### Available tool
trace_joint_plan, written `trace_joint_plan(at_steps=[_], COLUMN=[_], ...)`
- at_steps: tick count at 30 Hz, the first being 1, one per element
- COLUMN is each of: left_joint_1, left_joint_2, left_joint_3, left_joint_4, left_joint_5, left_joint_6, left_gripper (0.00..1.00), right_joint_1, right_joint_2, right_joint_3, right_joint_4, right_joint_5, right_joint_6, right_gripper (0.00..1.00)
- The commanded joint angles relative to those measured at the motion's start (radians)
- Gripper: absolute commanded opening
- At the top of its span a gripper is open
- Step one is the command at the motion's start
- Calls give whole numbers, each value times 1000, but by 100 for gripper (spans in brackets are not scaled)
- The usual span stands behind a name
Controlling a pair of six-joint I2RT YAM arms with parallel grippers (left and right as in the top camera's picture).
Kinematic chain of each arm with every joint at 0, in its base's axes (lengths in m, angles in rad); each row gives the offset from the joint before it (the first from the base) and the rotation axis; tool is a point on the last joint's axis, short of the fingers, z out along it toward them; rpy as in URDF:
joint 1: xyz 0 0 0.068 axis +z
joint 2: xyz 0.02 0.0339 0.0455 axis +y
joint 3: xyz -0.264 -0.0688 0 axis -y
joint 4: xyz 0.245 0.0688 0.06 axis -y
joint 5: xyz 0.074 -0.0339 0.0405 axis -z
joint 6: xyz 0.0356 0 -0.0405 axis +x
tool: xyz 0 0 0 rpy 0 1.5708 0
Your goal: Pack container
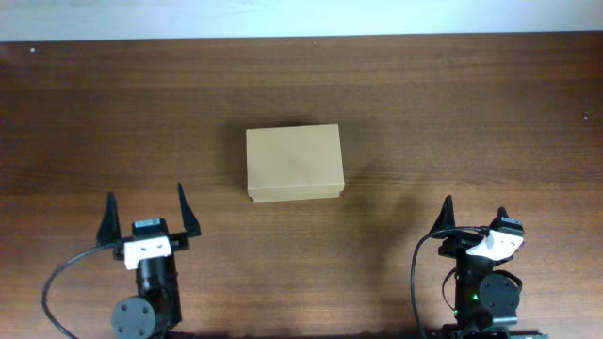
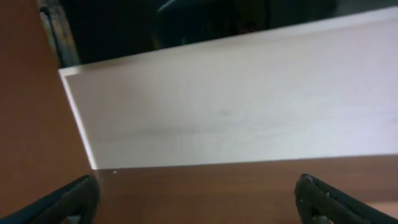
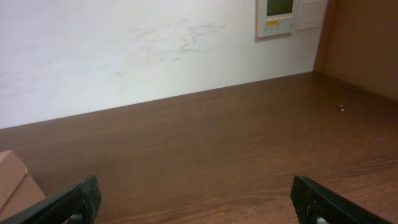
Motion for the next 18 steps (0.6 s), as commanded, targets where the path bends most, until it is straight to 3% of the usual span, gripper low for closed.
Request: trace_joint_plan(at_steps=[1,4,18], left_joint_1=[30,60,63], left_joint_2=[-54,-77,-96], left_joint_3=[-55,-83,-106], left_joint_4=[6,1,-138], left_joint_5=[101,158,100], left_joint_6=[-17,-16,-16], left_gripper=[100,100,100], right_joint_1=[-7,-7,-7], right_joint_2=[-11,-11,-11], right_joint_3=[-11,-11,-11], right_joint_4=[3,3,3], right_joint_5=[16,16,16], right_joint_6=[3,3,3], right_gripper=[99,99,99])
